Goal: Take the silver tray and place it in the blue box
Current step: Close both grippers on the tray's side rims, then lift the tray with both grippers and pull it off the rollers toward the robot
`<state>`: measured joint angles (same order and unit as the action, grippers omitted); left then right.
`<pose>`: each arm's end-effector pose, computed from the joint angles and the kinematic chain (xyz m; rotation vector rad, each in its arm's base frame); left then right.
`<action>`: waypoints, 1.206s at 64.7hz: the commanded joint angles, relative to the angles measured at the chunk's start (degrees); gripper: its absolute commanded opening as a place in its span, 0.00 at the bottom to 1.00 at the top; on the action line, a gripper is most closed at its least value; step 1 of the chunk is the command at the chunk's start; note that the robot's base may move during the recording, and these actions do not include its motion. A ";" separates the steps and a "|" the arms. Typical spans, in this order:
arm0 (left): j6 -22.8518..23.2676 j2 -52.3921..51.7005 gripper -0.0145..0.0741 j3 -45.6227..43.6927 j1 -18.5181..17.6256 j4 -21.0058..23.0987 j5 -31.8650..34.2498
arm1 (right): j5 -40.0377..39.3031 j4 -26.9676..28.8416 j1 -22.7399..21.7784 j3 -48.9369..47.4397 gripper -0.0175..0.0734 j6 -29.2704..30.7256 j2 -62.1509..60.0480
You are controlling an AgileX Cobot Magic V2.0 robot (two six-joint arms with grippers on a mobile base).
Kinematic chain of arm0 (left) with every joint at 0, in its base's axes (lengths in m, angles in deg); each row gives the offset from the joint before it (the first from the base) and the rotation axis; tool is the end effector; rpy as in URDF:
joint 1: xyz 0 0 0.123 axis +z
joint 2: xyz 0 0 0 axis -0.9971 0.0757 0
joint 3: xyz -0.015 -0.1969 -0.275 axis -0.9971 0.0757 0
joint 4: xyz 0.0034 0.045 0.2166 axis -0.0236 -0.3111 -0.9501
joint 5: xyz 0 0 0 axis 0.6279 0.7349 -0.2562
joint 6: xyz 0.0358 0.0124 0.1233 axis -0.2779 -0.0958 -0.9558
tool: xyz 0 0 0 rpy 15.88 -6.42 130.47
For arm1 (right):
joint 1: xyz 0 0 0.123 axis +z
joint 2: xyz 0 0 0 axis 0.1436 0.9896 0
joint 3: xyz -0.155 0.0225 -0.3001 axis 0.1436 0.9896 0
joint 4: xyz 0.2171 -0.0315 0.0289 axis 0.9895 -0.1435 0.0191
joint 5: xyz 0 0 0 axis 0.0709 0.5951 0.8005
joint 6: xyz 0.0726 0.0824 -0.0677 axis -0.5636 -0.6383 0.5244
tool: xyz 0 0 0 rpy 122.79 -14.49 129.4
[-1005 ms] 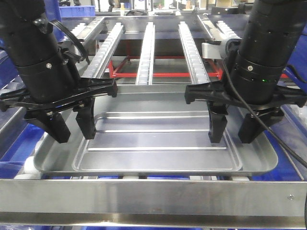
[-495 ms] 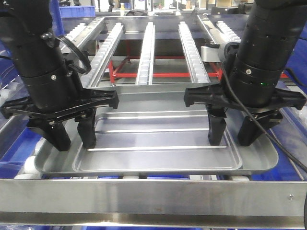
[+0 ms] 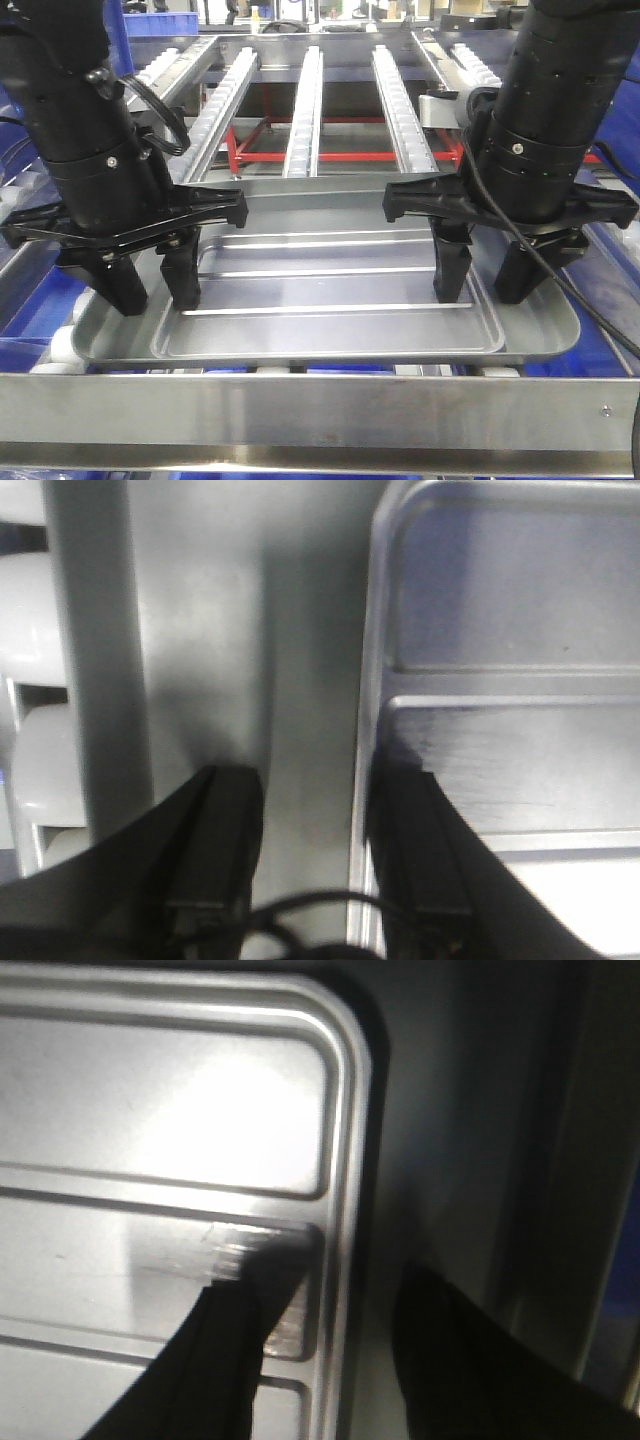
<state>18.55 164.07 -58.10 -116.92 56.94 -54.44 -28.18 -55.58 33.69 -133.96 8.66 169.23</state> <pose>0.3028 -0.1864 0.2179 0.1103 2.8210 -0.2711 0.3084 0.1433 0.2237 0.0294 2.7923 0.1983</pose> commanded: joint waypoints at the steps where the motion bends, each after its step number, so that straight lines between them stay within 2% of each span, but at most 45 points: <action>1: 0.34 -1.83 0.37 -1.27 -0.39 0.18 1.04 | -2.04 -0.86 -0.08 -1.64 0.66 0.31 -2.06; 17: 0.34 -1.83 0.37 -1.27 -0.39 0.83 1.04 | -2.10 -0.86 -0.08 -1.64 0.66 0.31 -2.06; 22: 0.34 -1.83 0.36 -1.27 -0.39 1.56 1.04 | -2.10 -0.86 -0.08 -1.64 0.63 0.31 -2.06; 28: 0.34 -1.83 0.31 -1.27 -0.39 1.67 1.04 | -2.10 -0.86 -0.08 -1.64 0.54 0.31 -2.06; 43: 0.34 -1.83 0.11 -1.27 -0.39 1.82 1.15 | -1.92 -0.86 -0.08 -1.64 0.24 0.31 -2.06; 50: 0.34 -1.83 0.04 -1.27 -0.39 1.82 1.37 | -1.92 -0.86 -0.08 -1.64 0.25 0.31 -2.06; 78: 0.34 -1.83 0.05 -1.27 -0.39 1.82 1.64 | -1.79 -0.86 -0.08 -1.64 0.25 0.31 -2.06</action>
<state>18.55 164.07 -58.23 -117.04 59.17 -54.11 -28.52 -55.70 33.79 -134.09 8.52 169.23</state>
